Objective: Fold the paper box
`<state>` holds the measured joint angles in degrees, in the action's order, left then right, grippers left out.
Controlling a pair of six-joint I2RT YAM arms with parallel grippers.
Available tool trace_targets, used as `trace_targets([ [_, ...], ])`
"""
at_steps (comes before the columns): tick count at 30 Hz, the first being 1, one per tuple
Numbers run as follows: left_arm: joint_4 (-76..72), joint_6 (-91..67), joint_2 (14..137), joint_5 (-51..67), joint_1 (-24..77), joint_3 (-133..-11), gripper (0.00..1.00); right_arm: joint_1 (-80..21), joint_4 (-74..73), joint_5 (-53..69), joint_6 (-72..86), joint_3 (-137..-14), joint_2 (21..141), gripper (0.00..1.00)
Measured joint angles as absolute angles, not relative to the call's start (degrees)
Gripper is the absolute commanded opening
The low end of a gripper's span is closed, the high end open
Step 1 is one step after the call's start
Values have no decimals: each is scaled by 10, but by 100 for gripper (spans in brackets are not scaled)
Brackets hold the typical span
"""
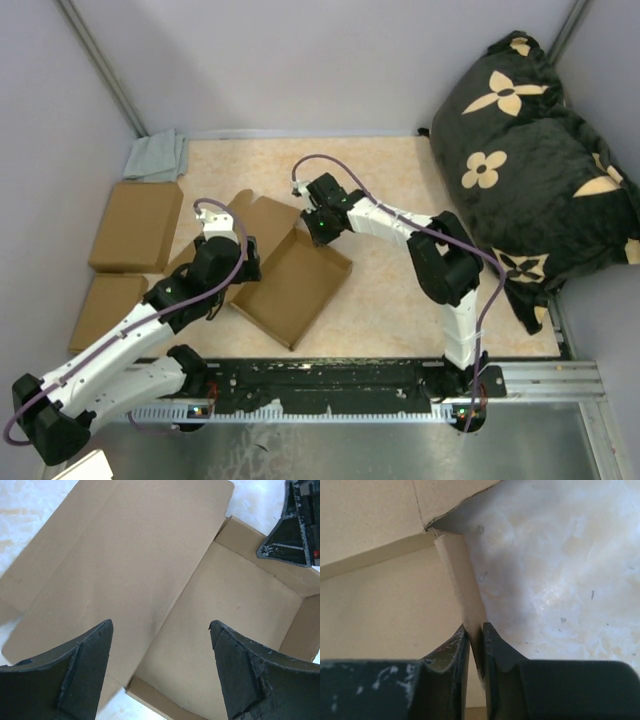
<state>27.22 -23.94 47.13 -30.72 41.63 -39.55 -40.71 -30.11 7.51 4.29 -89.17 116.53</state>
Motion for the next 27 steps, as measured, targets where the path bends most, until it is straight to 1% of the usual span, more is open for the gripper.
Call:
trace_targets([
  [3, 270, -239, 475, -301, 411, -396, 84, -402, -267, 59, 63, -844, 1143, 6],
  [5, 268, -239, 477, -295, 407, -395, 84, -396, -249, 46, 90, -789, 1106, 3],
  [12, 248, -254, 508, -285, 390, -395, 88, -373, -237, -25, 183, -577, 928, 3],
  [16, 242, -281, 569, -264, 350, -408, 86, -374, -252, -50, 222, -492, 836, 3],
  [20, 232, -308, 636, -222, 295, -436, 86, -374, -265, -63, 269, -434, 767, 7],
  [23, 215, -318, 656, -200, 284, -444, 86, -374, -278, -70, 301, -407, 722, 11],
  [27, 197, -322, 687, -176, 275, -452, 85, -374, -288, -82, 332, -392, 683, 19],
])
